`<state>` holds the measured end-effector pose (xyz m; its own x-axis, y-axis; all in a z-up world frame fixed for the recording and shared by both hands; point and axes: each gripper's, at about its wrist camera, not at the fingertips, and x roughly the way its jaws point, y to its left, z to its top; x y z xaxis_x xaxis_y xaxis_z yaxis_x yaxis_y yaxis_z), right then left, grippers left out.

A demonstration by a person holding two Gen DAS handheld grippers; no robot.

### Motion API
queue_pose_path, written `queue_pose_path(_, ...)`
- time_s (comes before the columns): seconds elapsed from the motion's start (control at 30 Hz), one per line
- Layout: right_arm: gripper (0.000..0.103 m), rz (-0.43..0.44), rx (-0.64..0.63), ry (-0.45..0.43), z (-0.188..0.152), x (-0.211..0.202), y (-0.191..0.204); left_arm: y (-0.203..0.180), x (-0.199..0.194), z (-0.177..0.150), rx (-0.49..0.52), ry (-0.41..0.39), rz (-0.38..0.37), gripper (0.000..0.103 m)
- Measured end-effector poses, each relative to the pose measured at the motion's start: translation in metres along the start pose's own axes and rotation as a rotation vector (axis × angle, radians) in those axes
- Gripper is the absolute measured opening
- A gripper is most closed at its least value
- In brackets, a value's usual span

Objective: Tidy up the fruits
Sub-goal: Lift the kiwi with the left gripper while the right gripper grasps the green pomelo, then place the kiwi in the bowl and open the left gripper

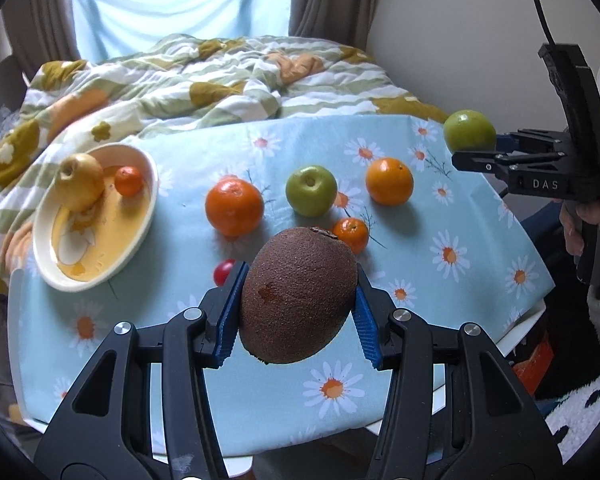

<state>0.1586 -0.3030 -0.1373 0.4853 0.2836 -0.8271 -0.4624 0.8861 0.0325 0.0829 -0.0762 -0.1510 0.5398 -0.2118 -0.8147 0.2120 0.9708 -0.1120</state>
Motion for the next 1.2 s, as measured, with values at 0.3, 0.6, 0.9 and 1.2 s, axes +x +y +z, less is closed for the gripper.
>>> queue_pose_path(0.3, 0.05, 0.048, -0.014, -0.046, 0.026, -0.015, 0.063, 0.056, -0.035, 0.015, -0.017, -0.06, 0.018, 0.056)
queue_pose_path(0.6, 0.05, 0.092, 0.018, -0.06, 0.054, 0.001, 0.132, 0.125, -0.044, 0.027, 0.004, -0.063, 0.025, 0.056)
queue_pose_path(0.9, 0.05, 0.102, 0.071, -0.06, 0.081, 0.036, 0.185, 0.192, -0.021, 0.032, 0.045, -0.041, 0.031, 0.055)
queue_pose_path(1.2, 0.05, 0.094, 0.106, -0.023, 0.095, 0.077, 0.217, 0.236, 0.021, 0.031, 0.101, -0.005, 0.008, 0.056)
